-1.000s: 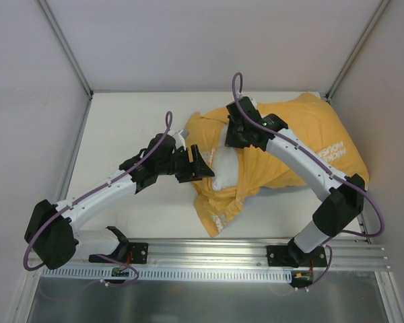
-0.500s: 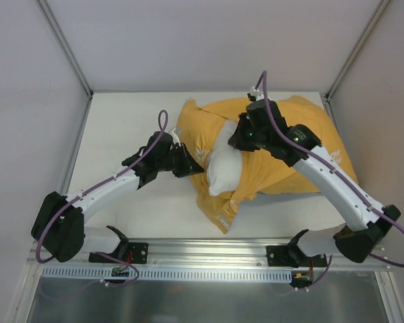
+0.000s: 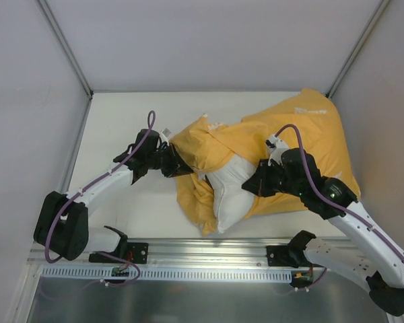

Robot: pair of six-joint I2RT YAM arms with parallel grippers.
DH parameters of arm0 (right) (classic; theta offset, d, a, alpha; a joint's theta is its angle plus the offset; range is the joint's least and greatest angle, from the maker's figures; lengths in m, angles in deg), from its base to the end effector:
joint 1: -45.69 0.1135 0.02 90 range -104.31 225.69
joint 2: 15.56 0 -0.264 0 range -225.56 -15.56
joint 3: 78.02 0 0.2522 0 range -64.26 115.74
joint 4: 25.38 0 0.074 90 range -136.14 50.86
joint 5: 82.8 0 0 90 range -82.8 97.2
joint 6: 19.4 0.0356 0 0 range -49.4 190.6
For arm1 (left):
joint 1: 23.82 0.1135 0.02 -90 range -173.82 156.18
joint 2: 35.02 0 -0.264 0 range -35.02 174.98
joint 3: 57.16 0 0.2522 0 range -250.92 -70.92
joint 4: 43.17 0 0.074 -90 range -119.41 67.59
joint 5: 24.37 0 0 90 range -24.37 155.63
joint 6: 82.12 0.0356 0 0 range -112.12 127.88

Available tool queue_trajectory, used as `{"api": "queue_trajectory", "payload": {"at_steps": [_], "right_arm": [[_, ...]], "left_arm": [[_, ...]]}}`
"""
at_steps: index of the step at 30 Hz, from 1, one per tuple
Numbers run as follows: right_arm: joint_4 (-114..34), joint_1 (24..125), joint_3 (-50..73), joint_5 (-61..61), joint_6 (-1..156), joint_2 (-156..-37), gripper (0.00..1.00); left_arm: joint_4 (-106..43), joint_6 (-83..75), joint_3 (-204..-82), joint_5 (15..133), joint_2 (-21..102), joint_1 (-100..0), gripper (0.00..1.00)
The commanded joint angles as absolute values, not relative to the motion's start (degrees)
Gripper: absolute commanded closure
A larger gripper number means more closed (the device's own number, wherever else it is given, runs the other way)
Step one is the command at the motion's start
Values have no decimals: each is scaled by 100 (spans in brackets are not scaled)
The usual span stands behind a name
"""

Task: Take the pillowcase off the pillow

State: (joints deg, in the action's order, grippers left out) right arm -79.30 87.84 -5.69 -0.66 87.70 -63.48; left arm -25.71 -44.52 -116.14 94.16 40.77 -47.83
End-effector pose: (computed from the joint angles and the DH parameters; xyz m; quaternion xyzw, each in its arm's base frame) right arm 0.1212 0.1162 0.3598 -0.2206 0.8339 0.2999 0.4076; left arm 0.2522 -0.1309 0.2372 -0.0985 0.8589 -0.4513 0.2212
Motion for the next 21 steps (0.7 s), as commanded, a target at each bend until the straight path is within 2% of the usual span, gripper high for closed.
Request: {"api": "queue_trajectory", "payload": {"at_steps": [1,2,3,4,5,6,8,11,21], "right_arm": [[-8265,8787,-817,-370,8879,-5819,99],[-8195,8796,-862,-370,8975,-5819,99],[-8081,8788,-906,-370,9011,-5845,99],[-8028,8796,-933,-370,9037,-5880,99],[-7984,8788,-941,-387,9046,-5907,99],[-7931,8796,-924,-388,9055,-5985,99],[-7870,8796,-880,-396,9046,-6056,99],[-7834,8796,-819,-414,9020,-6205,99],[-7975,8805,-599,-317,8967,-6355,99]], "left_arm": [[-2274,-3705,-12039,8847,3776,-4570,100],[-2125,-3573,-12093,8918,3627,-4640,100],[-2019,-3310,-12163,8892,3530,-4728,94],[-1888,-3186,-12286,8848,3442,-4824,73],[-1730,-3045,-12356,8630,3233,-5060,57],[-1406,-2809,-12479,8480,3117,-5211,27],[-1158,-2649,-12576,8112,2784,-5657,13],[-912,-2385,-12769,7618,2563,-6194,6],[-6,-2235,-13965,6633,3774,-7900,7]]}}
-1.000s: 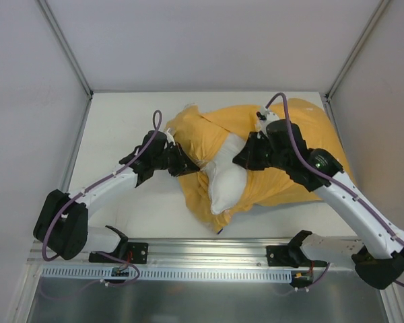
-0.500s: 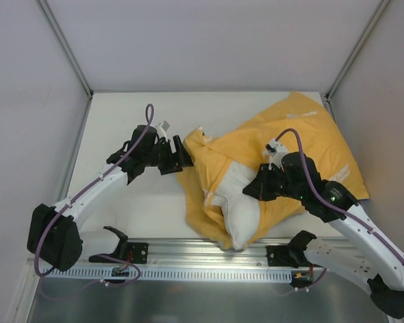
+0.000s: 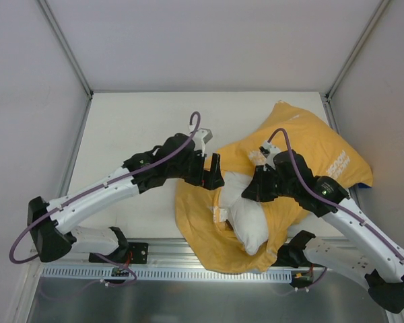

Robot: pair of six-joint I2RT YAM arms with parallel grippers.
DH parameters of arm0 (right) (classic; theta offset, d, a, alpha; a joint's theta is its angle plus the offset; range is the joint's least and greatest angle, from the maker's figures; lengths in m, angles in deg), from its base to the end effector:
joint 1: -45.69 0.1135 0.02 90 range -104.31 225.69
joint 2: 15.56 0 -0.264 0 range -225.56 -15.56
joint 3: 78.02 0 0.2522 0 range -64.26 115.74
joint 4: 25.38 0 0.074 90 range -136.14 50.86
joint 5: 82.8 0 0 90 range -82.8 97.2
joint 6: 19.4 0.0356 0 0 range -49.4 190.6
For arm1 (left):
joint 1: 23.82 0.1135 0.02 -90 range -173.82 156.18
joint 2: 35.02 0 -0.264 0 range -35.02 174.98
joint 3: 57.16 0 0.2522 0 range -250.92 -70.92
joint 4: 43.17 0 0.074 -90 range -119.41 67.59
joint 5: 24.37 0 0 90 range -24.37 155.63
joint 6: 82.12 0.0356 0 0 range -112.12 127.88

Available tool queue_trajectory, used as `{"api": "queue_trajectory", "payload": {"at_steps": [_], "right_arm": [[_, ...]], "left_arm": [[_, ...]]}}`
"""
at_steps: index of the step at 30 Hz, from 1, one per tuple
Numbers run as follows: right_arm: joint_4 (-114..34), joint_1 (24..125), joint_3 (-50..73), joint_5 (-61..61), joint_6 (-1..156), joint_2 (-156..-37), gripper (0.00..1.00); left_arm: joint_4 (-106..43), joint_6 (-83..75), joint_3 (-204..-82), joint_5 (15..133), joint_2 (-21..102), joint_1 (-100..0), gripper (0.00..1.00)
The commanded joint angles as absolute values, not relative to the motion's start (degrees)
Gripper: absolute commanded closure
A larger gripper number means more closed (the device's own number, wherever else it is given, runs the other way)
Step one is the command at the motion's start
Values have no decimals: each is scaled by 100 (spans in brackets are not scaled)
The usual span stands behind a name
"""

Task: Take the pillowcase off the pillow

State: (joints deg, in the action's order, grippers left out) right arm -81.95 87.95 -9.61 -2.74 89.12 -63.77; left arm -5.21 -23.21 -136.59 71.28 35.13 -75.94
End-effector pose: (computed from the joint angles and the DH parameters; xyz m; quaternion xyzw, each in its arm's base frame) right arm 0.1206 0.1179 0.3327 -0.2211 0.8621 0.2940 0.3486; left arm 0.1662 -0.2194 0.3500 0.1815 0.8401 -0.3699 0.3527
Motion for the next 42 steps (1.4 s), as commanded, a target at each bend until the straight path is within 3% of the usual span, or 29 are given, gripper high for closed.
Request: {"api": "queue_trajectory", "payload": {"at_steps": [1,5,9,10,12,13,20,26,32,34,35,36,37,39,42], "right_arm": [[-7992,8805,-581,-300,8959,-6355,99],[-8071,8805,-520,-256,8941,-6337,99],[-8247,8805,-423,-203,8871,-6276,99],[-8395,8796,-353,-73,8853,-6241,99],[-8545,8796,-300,43,8748,-6049,99],[-8737,8796,-222,130,8721,-5987,99],[-9389,8788,-89,-203,8361,-5178,99],[-9565,8787,69,-308,8492,-4484,99],[-9136,8796,-89,-467,8633,-4562,99],[-8741,8788,-264,-528,8686,-4746,99],[-8591,8787,-308,-563,8721,-4816,99],[-8294,8787,-335,-624,8739,-4982,99],[-8135,8796,-353,-642,8747,-5071,99],[-7723,8796,-309,-642,8721,-5412,99],[-7291,8796,-46,-808,8625,-5853,99]], "left_arm": [[20,-2305,-13957,6607,3932,-7945,7],[30,-2613,-13930,6607,4354,-8147,13],[398,-2806,-13975,5791,4602,-8174,56],[425,-2833,-13913,5694,4480,-8009,75],[443,-2912,-13581,5754,4086,-7701,88],[434,-2930,-13448,5806,3909,-7273,100],[285,-2833,-12770,6518,3177,-5355,100],[-216,-2833,-12866,7107,3888,-5063,100],[-639,-2868,-13631,7810,5040,-5036,100],[-621,-2920,-13719,8030,5050,-5001,82],[-621,-2938,-13659,8057,4919,-4992,67],[-621,-2956,-13614,8005,4553,-4992,46],[-603,-2982,-13553,7987,4323,-4966,15],[-377,-3000,-13421,7925,3666,-4808,7],[569,-3096,-13639,7636,3057,-4676,5]]}}
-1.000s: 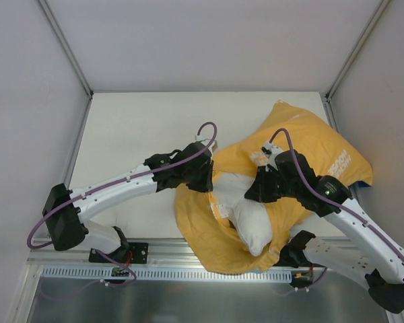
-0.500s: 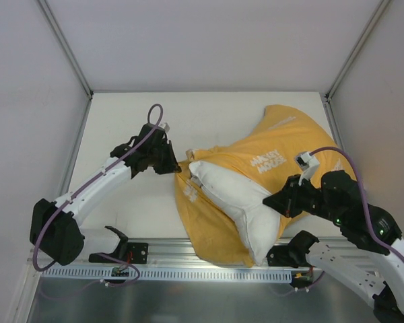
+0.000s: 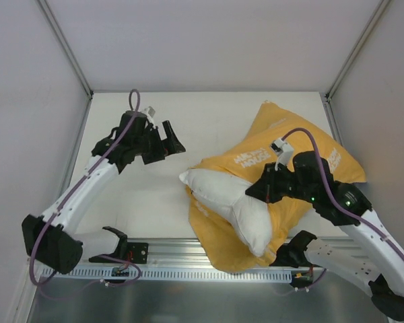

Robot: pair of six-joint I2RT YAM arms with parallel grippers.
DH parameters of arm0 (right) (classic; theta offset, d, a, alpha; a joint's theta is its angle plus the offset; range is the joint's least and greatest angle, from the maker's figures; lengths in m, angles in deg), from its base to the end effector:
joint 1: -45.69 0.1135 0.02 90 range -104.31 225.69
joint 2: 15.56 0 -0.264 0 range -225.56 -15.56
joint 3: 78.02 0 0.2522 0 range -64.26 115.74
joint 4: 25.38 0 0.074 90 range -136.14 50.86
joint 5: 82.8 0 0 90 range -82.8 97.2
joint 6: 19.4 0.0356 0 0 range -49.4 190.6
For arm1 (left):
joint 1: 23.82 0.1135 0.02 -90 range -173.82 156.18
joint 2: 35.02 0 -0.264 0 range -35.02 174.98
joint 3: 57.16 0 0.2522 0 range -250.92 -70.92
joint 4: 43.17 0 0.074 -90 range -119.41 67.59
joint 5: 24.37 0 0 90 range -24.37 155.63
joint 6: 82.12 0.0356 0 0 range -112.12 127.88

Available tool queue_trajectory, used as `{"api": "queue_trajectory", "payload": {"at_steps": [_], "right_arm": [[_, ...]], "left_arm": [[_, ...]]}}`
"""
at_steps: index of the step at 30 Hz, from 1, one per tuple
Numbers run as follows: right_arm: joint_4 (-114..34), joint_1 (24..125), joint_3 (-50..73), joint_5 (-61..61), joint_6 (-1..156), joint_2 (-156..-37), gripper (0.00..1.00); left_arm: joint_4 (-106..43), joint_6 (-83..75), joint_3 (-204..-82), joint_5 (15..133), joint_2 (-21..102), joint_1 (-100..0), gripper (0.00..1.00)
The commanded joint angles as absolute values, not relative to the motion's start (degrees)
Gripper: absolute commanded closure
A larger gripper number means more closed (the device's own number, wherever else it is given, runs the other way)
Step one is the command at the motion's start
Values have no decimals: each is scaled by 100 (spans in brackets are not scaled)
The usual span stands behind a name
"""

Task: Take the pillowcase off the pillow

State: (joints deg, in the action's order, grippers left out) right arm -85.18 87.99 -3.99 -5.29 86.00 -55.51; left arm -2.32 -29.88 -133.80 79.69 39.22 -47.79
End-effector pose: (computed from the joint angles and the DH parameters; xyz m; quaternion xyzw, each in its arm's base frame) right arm 0.0869 0.0895 0.3771 -0.2521 0.8052 0.3358 0.4188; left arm 0.2572 -0.1238 0.3106 -0.0545 0.8937 -0.3160 0.3139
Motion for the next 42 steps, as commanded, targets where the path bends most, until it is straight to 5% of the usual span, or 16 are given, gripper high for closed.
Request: {"api": "queue_trajectory", "payload": {"at_steps": [1,5,16,31,32,36,37,38,41,42], "right_arm": [[-7202,8796,7,-879,8607,-6141,99],[-6710,8805,174,-1108,8651,-6767,99],[-6067,9016,70,-1372,8827,-7366,99],[-6173,9296,-238,-1302,8914,-7269,99],[-6208,9349,-238,-1293,8888,-7304,99],[-7039,9587,-11,-829,8520,-7567,96],[-7321,9613,268,-662,8388,-7620,86],[-7820,9622,428,-451,8126,-7647,63],[-8438,9614,1050,278,7677,-7638,29],[-8545,9614,1219,663,7597,-7708,27]], "left_arm": [[766,-3166,-13745,7705,2968,-4676,6],[900,-3851,-13570,8242,2344,-5042,5],[330,-5680,-12534,7144,2044,-6073,1],[-4020,-6445,-10995,8204,3019,-6073,2],[-4527,-6463,-10969,8311,3124,-6073,8],[-4603,-6498,-11144,8435,3467,-6065,98],[-4507,-6420,-11214,8461,3485,-6038,100],[-4349,-6375,-11232,8470,3477,-6029,100],[-4277,-6314,-11083,8461,3311,-5977,100],[-4277,-6287,-10996,8470,3266,-5959,100]]}}
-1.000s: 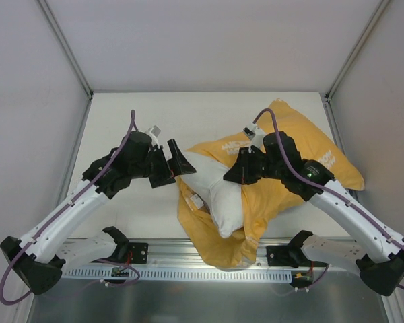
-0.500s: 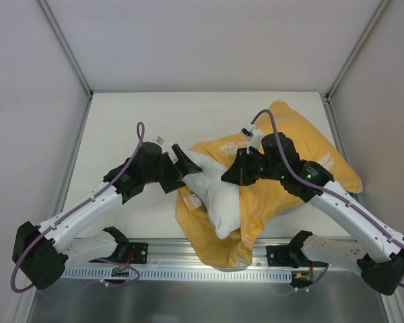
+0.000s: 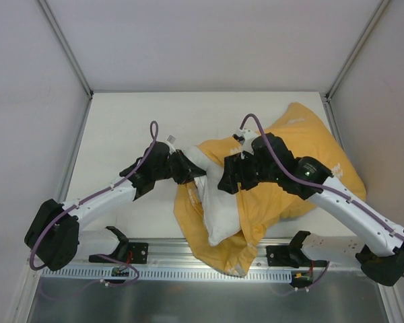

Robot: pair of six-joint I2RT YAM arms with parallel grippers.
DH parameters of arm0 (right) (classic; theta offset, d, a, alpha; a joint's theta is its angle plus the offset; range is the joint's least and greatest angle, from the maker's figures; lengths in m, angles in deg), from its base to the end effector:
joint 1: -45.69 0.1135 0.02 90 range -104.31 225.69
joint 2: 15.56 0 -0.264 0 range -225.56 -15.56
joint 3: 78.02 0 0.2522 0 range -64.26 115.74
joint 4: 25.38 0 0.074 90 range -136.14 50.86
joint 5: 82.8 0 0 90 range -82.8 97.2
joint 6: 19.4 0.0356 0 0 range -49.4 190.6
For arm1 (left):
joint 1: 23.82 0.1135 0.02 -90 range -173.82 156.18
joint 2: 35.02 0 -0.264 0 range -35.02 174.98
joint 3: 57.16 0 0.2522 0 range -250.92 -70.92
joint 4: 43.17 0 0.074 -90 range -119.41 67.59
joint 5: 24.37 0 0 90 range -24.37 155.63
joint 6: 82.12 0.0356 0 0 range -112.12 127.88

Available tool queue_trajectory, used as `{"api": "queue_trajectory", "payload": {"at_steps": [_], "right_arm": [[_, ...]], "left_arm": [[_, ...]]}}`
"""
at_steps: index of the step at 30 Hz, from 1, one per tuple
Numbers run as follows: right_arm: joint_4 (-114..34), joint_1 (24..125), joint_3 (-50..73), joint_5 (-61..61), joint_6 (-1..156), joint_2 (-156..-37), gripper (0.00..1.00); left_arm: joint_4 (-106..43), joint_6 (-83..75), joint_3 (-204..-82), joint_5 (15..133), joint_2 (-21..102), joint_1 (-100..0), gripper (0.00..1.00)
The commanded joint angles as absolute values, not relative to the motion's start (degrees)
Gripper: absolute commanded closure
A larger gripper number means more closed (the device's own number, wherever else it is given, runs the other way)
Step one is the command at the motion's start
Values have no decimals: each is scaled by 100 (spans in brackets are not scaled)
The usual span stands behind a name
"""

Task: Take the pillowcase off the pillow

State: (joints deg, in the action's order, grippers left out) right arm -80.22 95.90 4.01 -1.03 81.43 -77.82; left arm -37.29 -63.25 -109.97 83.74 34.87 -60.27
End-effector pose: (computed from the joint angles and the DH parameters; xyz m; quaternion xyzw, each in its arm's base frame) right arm 0.1393 0.1753 0.3697 -0.3293 0.8221 0.2885 0.3639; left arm 0.2103 -0.1691 0.2453 -0.1624 0.8118 -0.5175 0.2163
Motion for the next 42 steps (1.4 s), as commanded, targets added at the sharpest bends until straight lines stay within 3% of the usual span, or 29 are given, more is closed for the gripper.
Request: {"api": "queue_trajectory", "payload": {"at_steps": [1,10,15,17,18,19,21,22,27,32,35,42], "right_arm": [[-8650,9622,1395,928,7535,-7778,26],[-8994,9622,3179,1687,7113,-9904,16],[-9029,9535,3716,1625,6919,-11056,23],[-9003,9404,3682,1573,6919,-11206,42],[-9012,9377,3621,1651,6937,-11215,65],[-8986,9333,3568,1704,7007,-11198,76],[-8872,9157,3314,1678,7042,-10953,95],[-8723,9087,3217,1600,7199,-10856,99],[-8528,8568,2794,1292,7332,-10259,98],[-8326,8278,2407,826,7429,-10108,80],[-8195,8278,2302,536,7508,-10134,99],[-8080,8269,2266,578,7622,-10170,99]], "left_arm": [[-4268,-6270,-10969,8479,3222,-5942,100],[-4005,-6041,-11135,8760,3169,-5933,100],[-3891,-6006,-11135,8751,3011,-5933,100],[-3785,-5936,-11118,8725,2888,-5933,100],[-3741,-5901,-11127,8734,2844,-5933,100],[-3637,-5874,-11127,8716,2757,-5933,100],[-3539,-5786,-11109,8699,2642,-5924,100],[-3461,-5769,-11100,8664,2616,-5924,100],[-3170,-5628,-11083,8646,2422,-5863,100],[-3073,-5575,-11056,8698,2325,-5766,100],[-3073,-5558,-11109,8742,2369,-5757,100],[-2994,-5479,-11144,8769,2343,-5739,100]]}}
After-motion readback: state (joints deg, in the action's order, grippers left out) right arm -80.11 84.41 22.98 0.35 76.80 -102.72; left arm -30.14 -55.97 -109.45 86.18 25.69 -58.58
